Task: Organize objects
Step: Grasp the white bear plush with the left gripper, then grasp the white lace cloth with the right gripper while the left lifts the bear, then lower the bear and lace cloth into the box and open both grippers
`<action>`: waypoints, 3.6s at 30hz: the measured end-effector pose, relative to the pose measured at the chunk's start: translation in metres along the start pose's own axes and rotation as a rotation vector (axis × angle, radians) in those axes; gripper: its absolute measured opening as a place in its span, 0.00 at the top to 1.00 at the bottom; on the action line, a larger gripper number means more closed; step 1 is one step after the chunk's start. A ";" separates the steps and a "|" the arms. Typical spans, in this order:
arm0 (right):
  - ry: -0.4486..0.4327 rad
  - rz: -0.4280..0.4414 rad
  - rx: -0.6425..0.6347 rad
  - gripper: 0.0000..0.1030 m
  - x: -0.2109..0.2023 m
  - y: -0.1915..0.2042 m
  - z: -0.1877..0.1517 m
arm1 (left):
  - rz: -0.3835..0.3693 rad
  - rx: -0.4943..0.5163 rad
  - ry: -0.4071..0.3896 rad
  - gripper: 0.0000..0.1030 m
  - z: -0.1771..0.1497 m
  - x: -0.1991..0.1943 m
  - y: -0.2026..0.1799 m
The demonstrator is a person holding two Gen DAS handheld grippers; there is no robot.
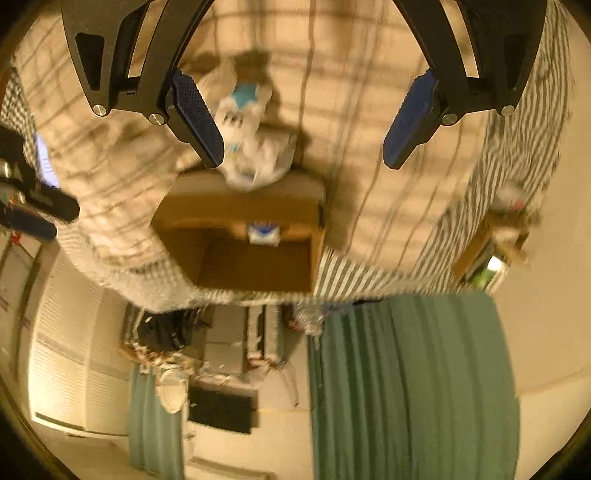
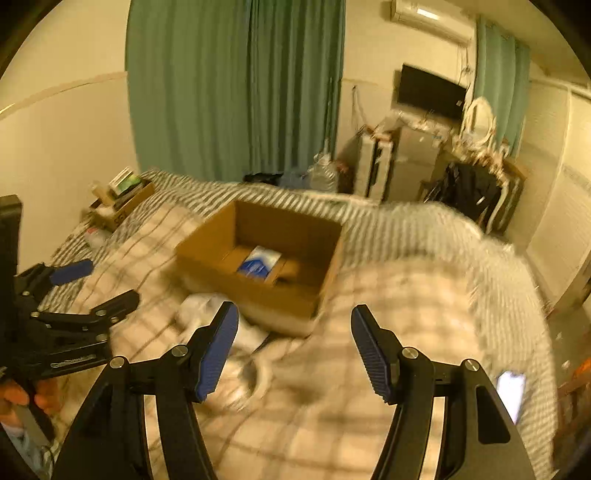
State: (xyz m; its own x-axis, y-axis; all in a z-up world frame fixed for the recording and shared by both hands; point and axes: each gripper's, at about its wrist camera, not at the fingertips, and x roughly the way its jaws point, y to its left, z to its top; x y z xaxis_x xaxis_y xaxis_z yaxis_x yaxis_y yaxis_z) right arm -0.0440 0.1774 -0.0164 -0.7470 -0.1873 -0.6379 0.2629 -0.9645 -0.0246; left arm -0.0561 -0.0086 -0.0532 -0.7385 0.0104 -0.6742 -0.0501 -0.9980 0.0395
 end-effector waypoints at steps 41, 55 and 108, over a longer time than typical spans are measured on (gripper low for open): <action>0.165 0.077 -0.001 0.90 0.051 0.005 -0.065 | -0.150 0.068 0.196 0.49 -0.047 0.075 -0.041; 0.133 0.004 -0.005 0.90 0.028 0.005 -0.061 | -0.210 0.017 0.117 0.54 -0.041 0.030 -0.031; 0.103 0.022 -0.045 0.45 0.149 -0.047 0.103 | -0.134 0.114 0.064 0.13 0.123 0.126 -0.027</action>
State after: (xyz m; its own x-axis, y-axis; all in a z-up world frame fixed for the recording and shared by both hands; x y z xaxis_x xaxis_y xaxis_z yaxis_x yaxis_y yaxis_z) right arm -0.2309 0.1757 -0.0306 -0.6750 -0.1858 -0.7140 0.3070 -0.9507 -0.0428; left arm -0.2304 0.0273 -0.0486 -0.6757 0.1354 -0.7246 -0.2236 -0.9743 0.0265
